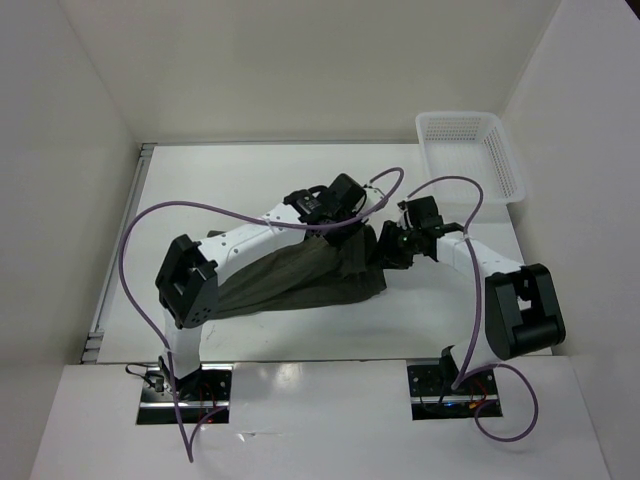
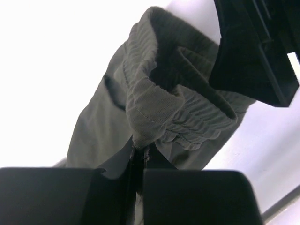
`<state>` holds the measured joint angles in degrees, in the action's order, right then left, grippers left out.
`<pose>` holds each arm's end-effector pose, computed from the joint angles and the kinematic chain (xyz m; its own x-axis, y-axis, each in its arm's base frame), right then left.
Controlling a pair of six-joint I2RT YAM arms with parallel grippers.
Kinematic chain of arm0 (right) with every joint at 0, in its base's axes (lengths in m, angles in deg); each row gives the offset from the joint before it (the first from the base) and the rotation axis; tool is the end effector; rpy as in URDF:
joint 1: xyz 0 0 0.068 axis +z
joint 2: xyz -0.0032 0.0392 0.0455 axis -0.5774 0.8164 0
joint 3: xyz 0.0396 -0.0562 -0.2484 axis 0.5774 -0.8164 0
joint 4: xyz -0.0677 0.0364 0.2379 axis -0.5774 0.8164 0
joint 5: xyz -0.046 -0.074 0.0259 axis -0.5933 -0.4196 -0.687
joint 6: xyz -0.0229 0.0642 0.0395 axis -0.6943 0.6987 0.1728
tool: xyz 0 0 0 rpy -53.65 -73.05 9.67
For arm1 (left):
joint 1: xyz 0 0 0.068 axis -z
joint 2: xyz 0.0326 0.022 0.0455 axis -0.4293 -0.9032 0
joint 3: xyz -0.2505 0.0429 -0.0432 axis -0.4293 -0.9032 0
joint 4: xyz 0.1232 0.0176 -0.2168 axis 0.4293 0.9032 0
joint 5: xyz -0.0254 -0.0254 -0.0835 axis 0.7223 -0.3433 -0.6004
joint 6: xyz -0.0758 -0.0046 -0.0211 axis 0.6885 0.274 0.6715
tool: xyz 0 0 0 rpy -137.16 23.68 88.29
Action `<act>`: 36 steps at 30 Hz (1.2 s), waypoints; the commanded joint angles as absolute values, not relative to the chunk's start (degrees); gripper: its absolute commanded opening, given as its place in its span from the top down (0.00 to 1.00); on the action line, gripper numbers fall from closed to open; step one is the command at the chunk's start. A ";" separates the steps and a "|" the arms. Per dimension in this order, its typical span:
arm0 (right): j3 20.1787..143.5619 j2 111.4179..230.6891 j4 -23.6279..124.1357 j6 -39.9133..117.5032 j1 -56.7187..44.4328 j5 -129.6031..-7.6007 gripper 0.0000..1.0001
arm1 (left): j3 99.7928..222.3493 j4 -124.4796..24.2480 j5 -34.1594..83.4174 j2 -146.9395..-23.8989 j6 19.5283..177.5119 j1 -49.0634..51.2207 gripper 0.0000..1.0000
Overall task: Fold and stack the shorts
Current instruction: Fold the shorts
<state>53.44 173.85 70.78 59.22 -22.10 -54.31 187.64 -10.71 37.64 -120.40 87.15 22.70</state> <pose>0.2756 0.0905 0.1540 -0.9180 0.2212 -0.3292 0.0168 0.8509 0.5250 0.2975 -0.3234 0.2515 -0.5060 0.5589 -0.6570 0.7038 0.7078 0.0601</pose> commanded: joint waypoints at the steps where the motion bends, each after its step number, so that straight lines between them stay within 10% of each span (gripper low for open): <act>1: 55.72 174.79 72.85 57.47 -21.47 -54.45 0.52 | 187.16 -13.12 42.98 -119.09 86.94 22.83 1.00; 10: 55.72 169.34 75.32 58.26 -21.47 -51.83 0.95 | 187.95 -16.20 47.92 -119.09 86.94 21.61 1.00; 36: 59.86 189.38 43.97 84.17 -22.53 -49.17 1.00 | 193.32 -9.87 40.90 -120.23 86.94 21.60 0.97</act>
